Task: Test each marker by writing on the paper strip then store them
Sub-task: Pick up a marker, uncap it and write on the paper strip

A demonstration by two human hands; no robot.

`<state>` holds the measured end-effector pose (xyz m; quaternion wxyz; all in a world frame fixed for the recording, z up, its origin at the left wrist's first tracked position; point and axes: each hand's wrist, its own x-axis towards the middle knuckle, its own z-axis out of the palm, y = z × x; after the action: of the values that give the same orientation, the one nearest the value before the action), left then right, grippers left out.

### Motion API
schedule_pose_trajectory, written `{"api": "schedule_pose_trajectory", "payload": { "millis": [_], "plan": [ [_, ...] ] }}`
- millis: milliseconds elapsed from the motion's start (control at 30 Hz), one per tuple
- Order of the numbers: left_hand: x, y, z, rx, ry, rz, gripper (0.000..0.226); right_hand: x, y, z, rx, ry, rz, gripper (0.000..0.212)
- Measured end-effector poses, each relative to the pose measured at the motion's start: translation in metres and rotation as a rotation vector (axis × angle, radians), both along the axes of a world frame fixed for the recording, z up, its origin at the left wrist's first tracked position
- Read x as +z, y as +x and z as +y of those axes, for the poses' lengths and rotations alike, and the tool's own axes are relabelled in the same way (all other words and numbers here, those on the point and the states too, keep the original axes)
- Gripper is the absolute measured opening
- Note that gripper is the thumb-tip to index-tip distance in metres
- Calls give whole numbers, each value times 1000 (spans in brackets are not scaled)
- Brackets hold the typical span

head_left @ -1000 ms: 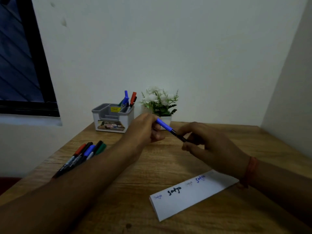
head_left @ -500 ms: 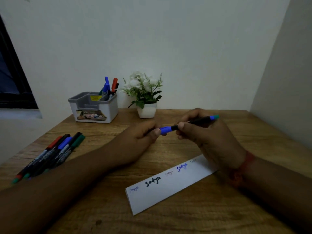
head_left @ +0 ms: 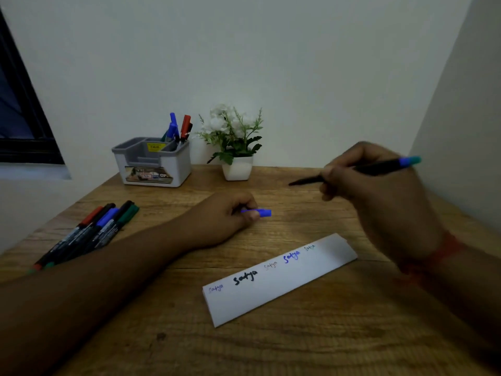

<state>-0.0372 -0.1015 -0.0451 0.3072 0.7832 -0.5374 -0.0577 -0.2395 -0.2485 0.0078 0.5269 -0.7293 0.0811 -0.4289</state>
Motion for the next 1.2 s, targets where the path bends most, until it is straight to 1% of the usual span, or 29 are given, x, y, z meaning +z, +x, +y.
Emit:
{"api": "schedule_pose_trajectory", "payload": {
  "millis": [67, 100, 167, 233, 300, 367, 433, 633, 733, 833, 933, 1067, 1200],
  "plan": [
    [-4, -5, -3, 30, -9, -61, 11, -12, 4, 6, 30, -26, 139, 8],
    [-6, -6, -3, 39, -18, -99, 12, -17, 6, 9, 53, 8, 161, 8],
    [-8, -6, -1, 30, 0, -205, 15, -21, 9, 10, 93, 105, 149, 13],
    [-8, -7, -1, 21, 9, -245, 17, -19, 9, 5, 102, 164, 147, 16],
    [-7, -10, -2, 26, 11, -241, 18, -20, 9, 0, 91, 145, 175, 13],
    [-8, -9, -2, 25, 11, -252, 21, -23, 10, -3, 29, 40, 224, 8],
    [-8, -9, -1, 26, 15, -253, 27, -26, 12, -6, -29, -41, 255, 10],
    [-5, -20, 1, 35, 33, -312, 56, -25, 14, -8, 11, 44, 252, 7],
    [-3, -27, 1, 9, 21, -338, 68, -16, 9, -13, -8, 20, 266, 8],
    [-3, -29, 1, -16, 22, -333, 73, -9, -2, -16, -28, -86, 375, 10],
    [-5, -30, -1, -40, 58, -321, 80, -13, -16, -16, -35, -187, 503, 7],
    [-6, -34, -6, -71, 99, -307, 85, -26, -28, -13, -54, -143, 567, 7],
    [-11, -34, -10, -77, 170, -335, 91, -36, -23, -9, -29, -127, 613, 8]
  ]
}}
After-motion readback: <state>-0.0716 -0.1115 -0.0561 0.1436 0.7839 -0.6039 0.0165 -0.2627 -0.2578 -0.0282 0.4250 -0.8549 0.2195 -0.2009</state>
